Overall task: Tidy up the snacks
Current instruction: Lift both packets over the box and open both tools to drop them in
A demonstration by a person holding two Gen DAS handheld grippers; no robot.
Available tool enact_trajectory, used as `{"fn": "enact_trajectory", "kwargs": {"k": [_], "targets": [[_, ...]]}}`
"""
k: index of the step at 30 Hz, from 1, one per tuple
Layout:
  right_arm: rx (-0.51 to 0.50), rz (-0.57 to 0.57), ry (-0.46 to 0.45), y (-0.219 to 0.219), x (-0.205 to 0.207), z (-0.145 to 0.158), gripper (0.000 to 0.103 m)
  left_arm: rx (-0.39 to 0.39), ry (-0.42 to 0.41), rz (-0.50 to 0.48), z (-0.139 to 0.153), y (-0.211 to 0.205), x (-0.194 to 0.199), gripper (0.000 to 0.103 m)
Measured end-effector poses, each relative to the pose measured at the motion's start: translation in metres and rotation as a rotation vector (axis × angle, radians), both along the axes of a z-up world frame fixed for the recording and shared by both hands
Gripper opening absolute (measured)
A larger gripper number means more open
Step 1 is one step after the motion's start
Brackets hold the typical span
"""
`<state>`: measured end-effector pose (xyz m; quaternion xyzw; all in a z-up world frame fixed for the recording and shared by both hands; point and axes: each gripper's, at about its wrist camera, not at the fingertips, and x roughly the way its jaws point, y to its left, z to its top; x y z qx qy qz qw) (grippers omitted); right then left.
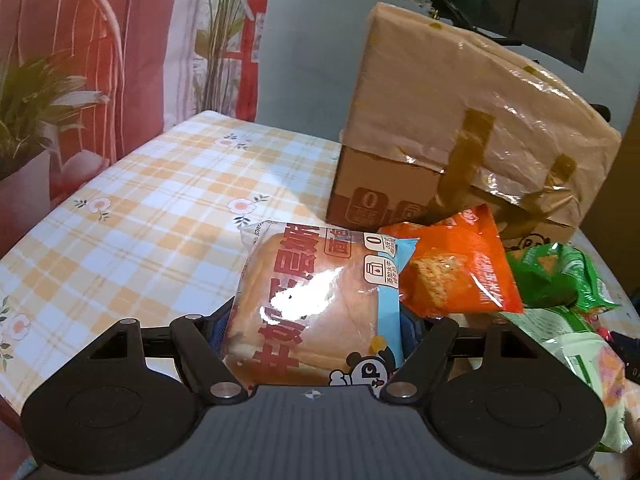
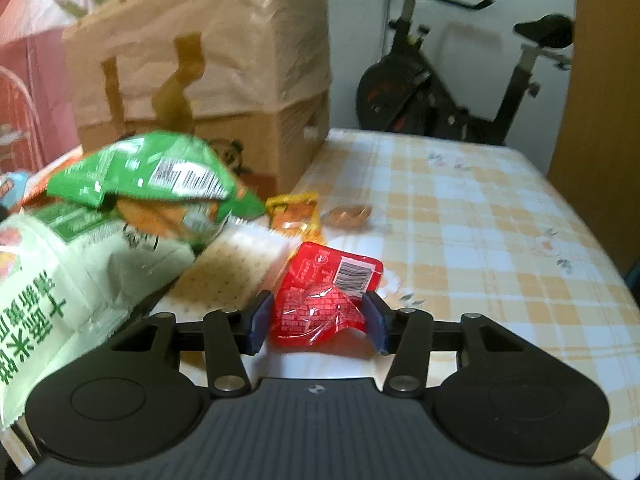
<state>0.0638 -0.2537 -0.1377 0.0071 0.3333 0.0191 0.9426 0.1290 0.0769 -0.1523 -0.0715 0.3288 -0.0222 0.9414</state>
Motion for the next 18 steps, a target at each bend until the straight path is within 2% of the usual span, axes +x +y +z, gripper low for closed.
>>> {"fn": "enact_trajectory", "kwargs": {"k": [6,10,14,18], "targets": [[0.036,-0.048,-0.077,-0.009,-0.011,0.010,0.050,-0.012,-0.018,0.004,0.004,0.002,-0.006,0.077],[0.025,-0.047,-0.116,-0.008,-0.016,0.018,0.050,0.018,-0.049,0.001,0.014,0.000,-0.006,0.077],[0.023,-0.046,-0.160,-0.008,-0.019,0.032,0.050,0.023,-0.097,-0.009,0.033,0.000,-0.005,0.077],[0.030,-0.038,-0.238,-0.008,-0.022,0.056,0.050,0.015,-0.159,-0.074,0.058,-0.005,-0.002,0.077]]}}
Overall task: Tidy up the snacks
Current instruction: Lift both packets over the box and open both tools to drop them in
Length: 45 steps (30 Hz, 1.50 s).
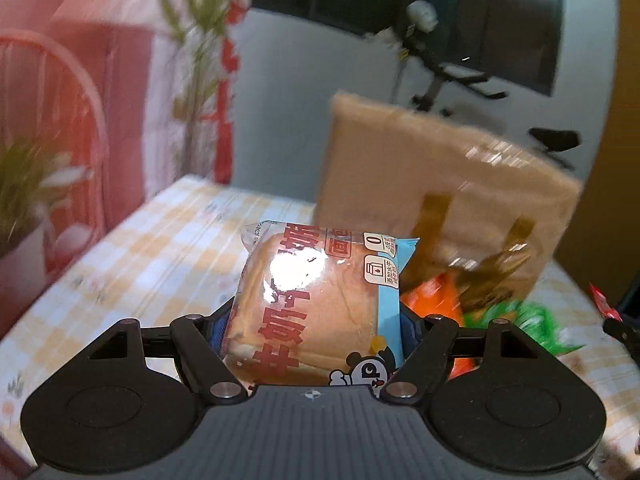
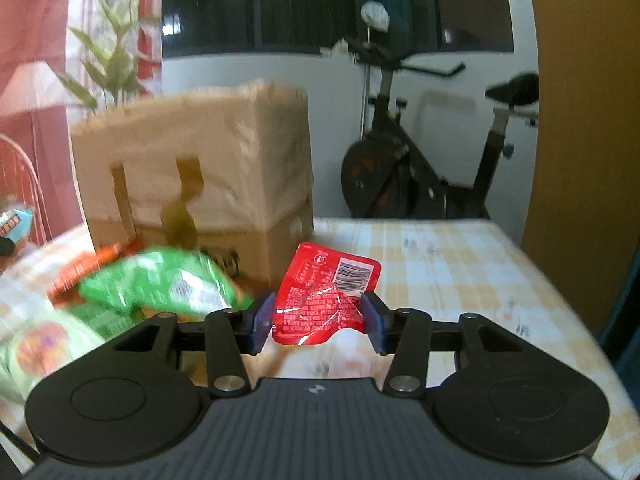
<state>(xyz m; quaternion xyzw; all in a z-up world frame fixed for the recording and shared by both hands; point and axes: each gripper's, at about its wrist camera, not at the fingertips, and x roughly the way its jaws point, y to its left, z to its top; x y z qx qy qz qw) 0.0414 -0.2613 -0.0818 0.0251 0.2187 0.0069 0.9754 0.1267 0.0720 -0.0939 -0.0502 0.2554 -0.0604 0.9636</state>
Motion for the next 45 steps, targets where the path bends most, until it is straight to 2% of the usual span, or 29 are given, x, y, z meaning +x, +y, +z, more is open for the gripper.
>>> {"fn": "enact_trajectory", "kwargs": {"k": [8,12,16,19,25,30,37,39,45], "targets": [[-0.009,0.093,-0.189,0.014,0.021,0.069,0.050,-0.003,-0.128,-0.059,0.055,-0.026,0.028,0.077],[-0.024,0.151,-0.258,0.029,0.047,0.096,0.050,0.038,-0.197,-0.093,0.074,-0.052,0.052,0.077],[-0.051,0.221,-0.288,0.048,0.085,0.111,0.050,0.049,-0.211,-0.105,0.084,-0.069,0.083,0.077],[-0.065,0.255,-0.275,0.059,0.116,0.112,0.050,0.034,-0.204,-0.094,0.089,-0.077,0.109,0.077],[-0.055,0.269,-0.190,0.073,0.168,0.102,0.050,0.034,-0.179,-0.073,0.093,-0.088,0.152,0.077],[0.018,0.256,-0.085,0.072,0.196,0.095,0.050,0.066,-0.157,-0.070,0.088,-0.094,0.177,0.078],[-0.007,0.219,-0.010,0.079,0.205,0.091,0.056,0.090,-0.159,-0.073,0.081,-0.093,0.177,0.083],[-0.025,0.225,-0.009,0.081,0.202,0.090,0.057,0.109,-0.171,-0.069,0.083,-0.092,0.173,0.091],[-0.020,0.208,-0.006,0.079,0.193,0.091,0.061,0.084,-0.169,-0.091,0.087,-0.084,0.158,0.091]]}}
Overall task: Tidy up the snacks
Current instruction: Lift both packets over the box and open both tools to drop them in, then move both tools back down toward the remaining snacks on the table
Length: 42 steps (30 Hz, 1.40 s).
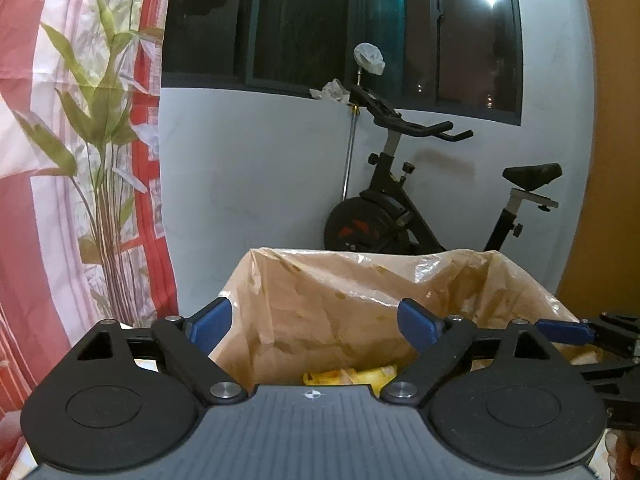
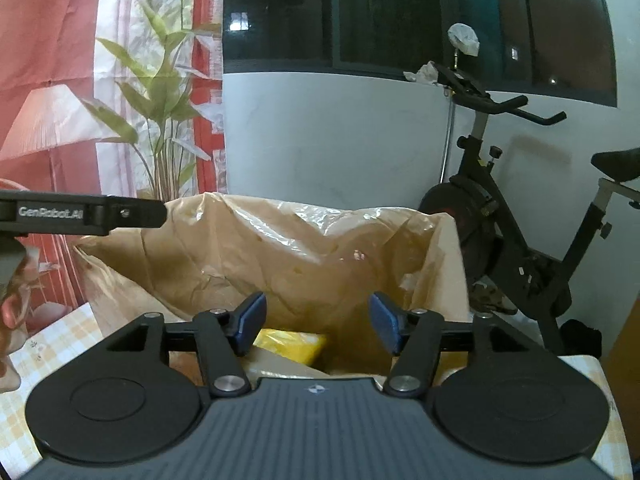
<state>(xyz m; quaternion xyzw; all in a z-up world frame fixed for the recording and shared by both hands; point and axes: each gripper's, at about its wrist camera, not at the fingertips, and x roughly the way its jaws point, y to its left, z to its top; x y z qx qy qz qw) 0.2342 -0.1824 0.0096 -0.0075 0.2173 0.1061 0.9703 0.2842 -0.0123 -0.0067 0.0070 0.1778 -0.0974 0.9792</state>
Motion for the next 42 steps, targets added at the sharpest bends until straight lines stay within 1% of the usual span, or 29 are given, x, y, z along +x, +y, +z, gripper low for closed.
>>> {"fn": "enact_trajectory", "kwargs": {"k": [3,6,12,16,22,26,30,33,36,42], "targets": [[-0.008,-0.004,-0.006,-0.002,-0.010,0.004,0.062,0.003,0.006,-0.012,0.001,0.003,-0.011,0.091],[-0.019,-0.006,-0.020,-0.004,-0.021,0.008,0.066,0.002,0.019,-0.027,0.002,0.008,-0.024,0.091],[-0.008,-0.003,-0.033,-0.008,-0.045,0.013,0.067,-0.002,0.041,-0.041,0.002,0.018,-0.050,0.091],[-0.009,0.000,-0.051,-0.008,-0.062,0.013,0.067,-0.012,0.060,-0.037,-0.003,0.024,-0.065,0.091],[0.005,0.009,-0.050,-0.008,-0.084,0.011,0.068,-0.037,0.096,-0.028,-0.015,0.034,-0.088,0.091],[0.029,0.010,-0.036,-0.006,-0.100,0.005,0.068,-0.043,0.115,-0.023,-0.024,0.038,-0.103,0.091],[0.039,0.011,-0.008,-0.004,-0.115,-0.007,0.068,-0.055,0.135,-0.024,-0.036,0.041,-0.119,0.091],[0.064,0.012,0.018,-0.004,-0.126,-0.018,0.068,-0.055,0.151,-0.025,-0.047,0.042,-0.131,0.091],[0.090,0.012,0.045,-0.003,-0.135,-0.028,0.068,-0.073,0.167,-0.027,-0.056,0.044,-0.140,0.091],[0.086,0.029,0.088,0.003,-0.155,-0.044,0.068,-0.087,0.195,-0.036,-0.074,0.037,-0.156,0.091]]}}
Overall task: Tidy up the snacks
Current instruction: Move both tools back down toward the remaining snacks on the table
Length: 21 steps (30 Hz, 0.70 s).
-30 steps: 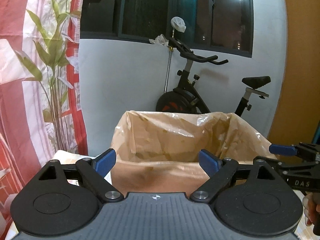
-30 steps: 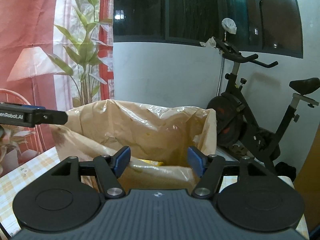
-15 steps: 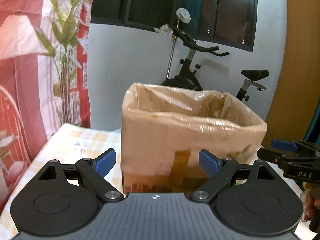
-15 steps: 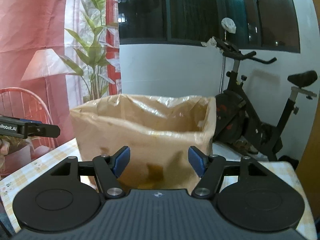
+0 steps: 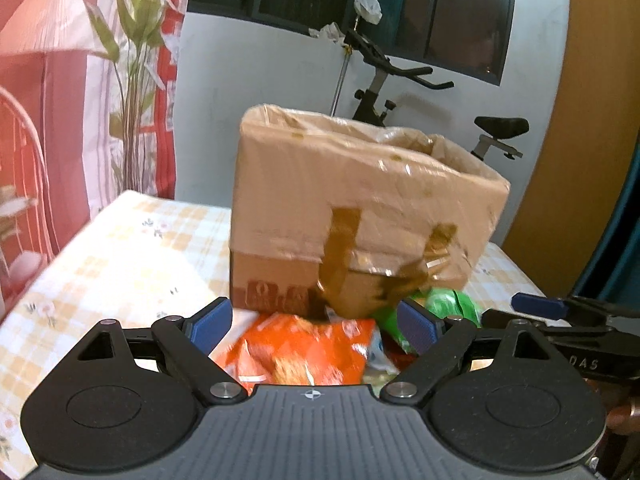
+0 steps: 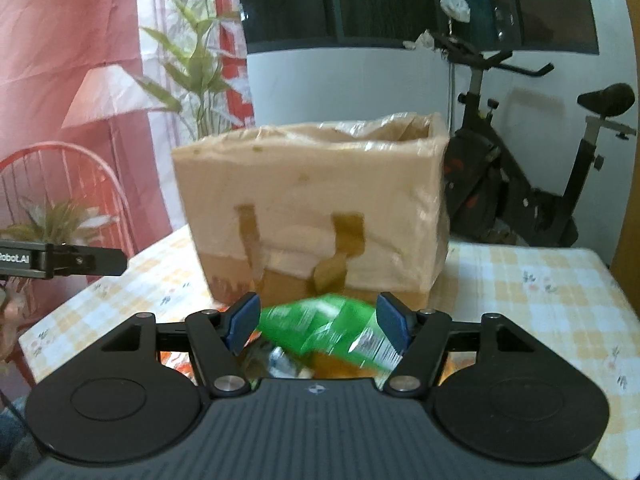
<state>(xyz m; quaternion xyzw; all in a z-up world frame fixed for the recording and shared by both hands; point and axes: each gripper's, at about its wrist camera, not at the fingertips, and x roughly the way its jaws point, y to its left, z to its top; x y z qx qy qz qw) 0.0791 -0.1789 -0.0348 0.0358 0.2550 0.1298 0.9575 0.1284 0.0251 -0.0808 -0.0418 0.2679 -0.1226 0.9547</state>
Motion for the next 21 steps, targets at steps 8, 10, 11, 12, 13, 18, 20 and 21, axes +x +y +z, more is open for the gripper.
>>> {"fn": "enact_trajectory", "kwargs": {"k": [8,10,11,12,13,18,20,21], "targets": [[0.064,-0.006,0.078,0.003,-0.020,-0.022,0.082,-0.024,0.054,0.003,-0.026,-0.003,-0.018,0.091],[0.088,-0.002,0.109,0.002,-0.023,-0.028,0.085,-0.021,0.063,0.008,-0.032,-0.003,-0.024,0.091],[0.089,-0.002,0.119,0.003,-0.024,-0.031,0.085,-0.019,0.067,0.008,-0.033,-0.003,-0.025,0.091],[0.088,-0.003,0.129,0.003,-0.024,-0.033,0.085,-0.018,0.072,0.008,-0.035,-0.003,-0.027,0.091],[0.088,-0.003,0.142,0.004,-0.025,-0.036,0.086,-0.017,0.076,0.010,-0.037,-0.002,-0.027,0.091],[0.110,-0.005,0.182,0.005,-0.025,-0.047,0.092,-0.025,0.080,0.018,-0.039,0.000,-0.029,0.090],[0.117,0.005,0.199,0.007,-0.024,-0.051,0.095,-0.024,0.088,0.014,-0.042,-0.001,-0.028,0.090],[0.121,0.012,0.208,0.008,-0.023,-0.053,0.097,-0.024,0.093,0.012,-0.044,-0.002,-0.029,0.090]]}}
